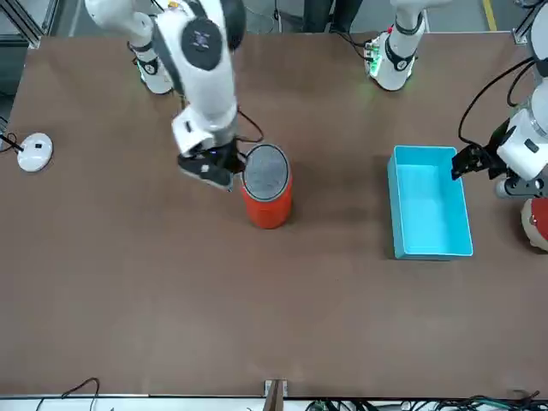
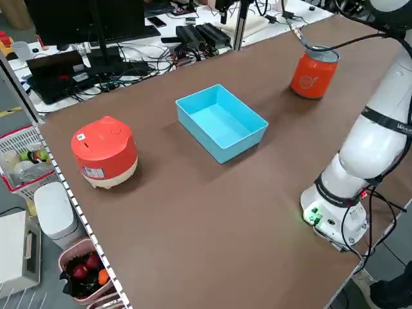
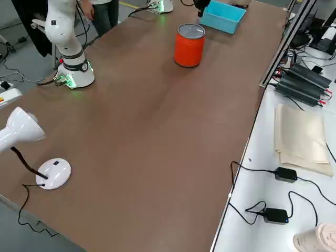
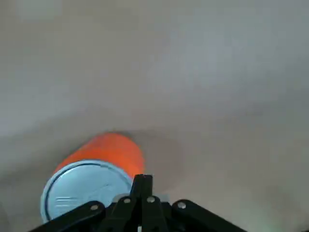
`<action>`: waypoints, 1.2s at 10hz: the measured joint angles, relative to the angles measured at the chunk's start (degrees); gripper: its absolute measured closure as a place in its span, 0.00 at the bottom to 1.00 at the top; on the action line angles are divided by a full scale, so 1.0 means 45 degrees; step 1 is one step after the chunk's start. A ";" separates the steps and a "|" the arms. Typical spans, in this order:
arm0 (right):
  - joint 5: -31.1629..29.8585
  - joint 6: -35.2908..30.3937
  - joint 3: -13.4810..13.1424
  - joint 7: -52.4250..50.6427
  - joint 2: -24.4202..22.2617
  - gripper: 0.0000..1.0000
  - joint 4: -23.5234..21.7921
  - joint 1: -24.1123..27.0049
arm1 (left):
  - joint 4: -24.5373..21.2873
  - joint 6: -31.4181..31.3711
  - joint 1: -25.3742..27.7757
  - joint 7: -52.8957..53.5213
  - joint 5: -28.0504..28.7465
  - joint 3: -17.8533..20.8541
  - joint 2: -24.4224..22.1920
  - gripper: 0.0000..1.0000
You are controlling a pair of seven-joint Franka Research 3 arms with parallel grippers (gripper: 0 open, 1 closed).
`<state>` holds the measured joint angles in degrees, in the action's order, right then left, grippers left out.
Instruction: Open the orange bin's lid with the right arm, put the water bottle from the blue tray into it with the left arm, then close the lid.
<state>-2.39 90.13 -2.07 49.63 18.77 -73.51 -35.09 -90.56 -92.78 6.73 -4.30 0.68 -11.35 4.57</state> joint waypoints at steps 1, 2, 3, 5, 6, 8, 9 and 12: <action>0.0014 -0.0805 -0.0019 -0.1004 -0.0540 0.98 0.0015 0.0719 | -0.0006 0.0005 -0.0001 0.0002 -0.0108 -0.0008 0.0003 0.00; 0.0018 -0.1336 -0.0037 -0.2108 -0.1009 0.98 0.0018 0.1520 | -0.0011 0.0006 -0.0002 0.0003 -0.0224 -0.0011 0.0012 0.00; 0.0026 -0.1593 -0.0053 -0.3366 -0.1393 0.98 0.0011 0.2496 | -0.0012 0.0006 0.0002 0.0003 -0.0254 -0.0008 0.0018 0.00; 0.0051 -0.2024 -0.0080 -0.6151 -0.1816 0.96 -0.0021 0.4371 | -0.0011 0.0000 0.0007 0.0311 -0.0257 0.0000 0.0019 0.00; 0.0059 -0.2061 -0.0092 -0.7446 -0.1918 0.96 -0.0118 0.5199 | -0.0011 -0.0027 0.0010 0.0761 -0.0257 0.0010 0.0019 0.00; 0.0118 -0.1977 -0.0101 -0.9238 -0.2109 0.91 -0.0373 0.6413 | -0.0007 -0.0070 0.0014 0.1152 -0.0257 0.0042 0.0019 0.00; 0.0129 -0.1724 -0.0090 -0.9398 -0.2220 0.85 -0.0604 0.6548 | -0.0005 -0.0089 0.0010 0.1152 -0.0257 0.0044 0.0019 0.00; 0.0130 -0.1065 -0.0058 -0.9446 -0.2546 0.42 -0.1263 0.6587 | -0.0002 -0.0106 0.0012 0.1152 -0.0258 0.0054 0.0019 0.00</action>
<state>-1.81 85.34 -2.33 7.12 7.31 -79.20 -5.45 -90.57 -93.26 6.78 0.89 -0.48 -11.11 4.65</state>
